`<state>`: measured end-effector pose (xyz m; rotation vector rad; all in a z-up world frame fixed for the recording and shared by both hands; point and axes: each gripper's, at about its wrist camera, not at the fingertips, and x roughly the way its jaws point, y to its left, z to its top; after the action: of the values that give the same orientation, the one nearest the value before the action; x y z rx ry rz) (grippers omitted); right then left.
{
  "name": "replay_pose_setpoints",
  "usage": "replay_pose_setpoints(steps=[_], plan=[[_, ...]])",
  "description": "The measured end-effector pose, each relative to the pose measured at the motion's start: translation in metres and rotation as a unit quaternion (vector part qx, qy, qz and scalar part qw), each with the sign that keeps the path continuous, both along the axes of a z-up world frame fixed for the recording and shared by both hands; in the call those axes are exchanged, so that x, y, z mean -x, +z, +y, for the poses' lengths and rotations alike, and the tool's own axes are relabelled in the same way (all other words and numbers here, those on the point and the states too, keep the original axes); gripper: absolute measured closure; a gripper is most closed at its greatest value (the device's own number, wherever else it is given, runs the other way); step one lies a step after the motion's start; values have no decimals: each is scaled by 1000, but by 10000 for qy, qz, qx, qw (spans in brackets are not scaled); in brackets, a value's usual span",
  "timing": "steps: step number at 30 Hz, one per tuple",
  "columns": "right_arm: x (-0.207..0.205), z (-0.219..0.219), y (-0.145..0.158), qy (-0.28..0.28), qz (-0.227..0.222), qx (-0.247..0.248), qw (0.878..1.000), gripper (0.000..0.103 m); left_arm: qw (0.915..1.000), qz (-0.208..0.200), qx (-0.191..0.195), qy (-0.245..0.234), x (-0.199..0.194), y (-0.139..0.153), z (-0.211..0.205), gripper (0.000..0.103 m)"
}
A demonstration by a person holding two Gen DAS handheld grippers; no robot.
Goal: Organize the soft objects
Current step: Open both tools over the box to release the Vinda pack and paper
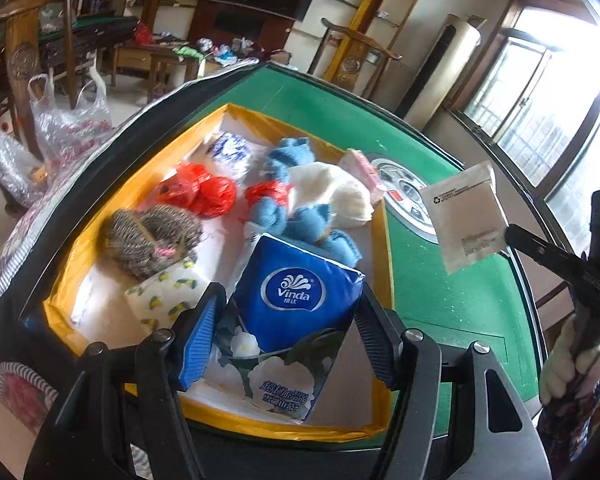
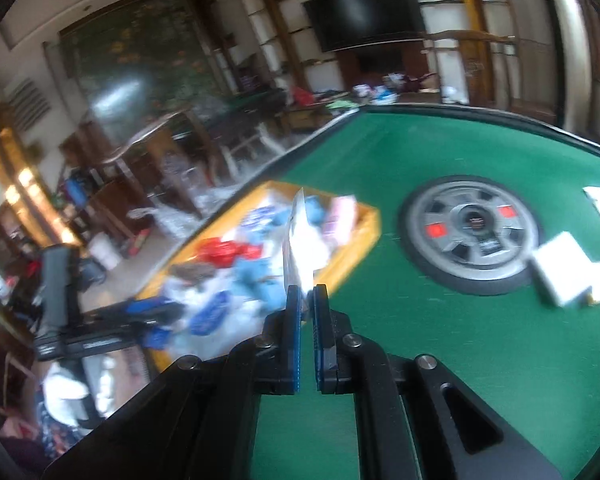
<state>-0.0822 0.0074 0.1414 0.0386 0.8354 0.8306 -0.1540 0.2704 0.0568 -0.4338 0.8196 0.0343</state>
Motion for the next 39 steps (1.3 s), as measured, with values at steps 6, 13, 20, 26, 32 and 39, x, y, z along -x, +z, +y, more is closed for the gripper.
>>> replay_pose_setpoints(steps=[6,13,20,26,32,39], plan=[[9,56,-27,728,506,36,9961,98,9986,335,-353,187,-3,-9,2,39],[8,101,-60,780,523,712,9930,98,9973,335,-523,386,-1,-14,8,39],[2,126,-63,389,-379,1756,9830,95,9968,109,-516,599,4,-8,17,39],[-6,125,-55,172,-619,1931,9791,92,9955,-108,-317,886,12,-1,37,39],[2,121,-37,905,119,411,9950,72,9882,-586,-66,1413,30,12,63,39],[8,165,-58,2091,1964,-1207,9503,70,9759,-924,61,1976,48,22,88,38]])
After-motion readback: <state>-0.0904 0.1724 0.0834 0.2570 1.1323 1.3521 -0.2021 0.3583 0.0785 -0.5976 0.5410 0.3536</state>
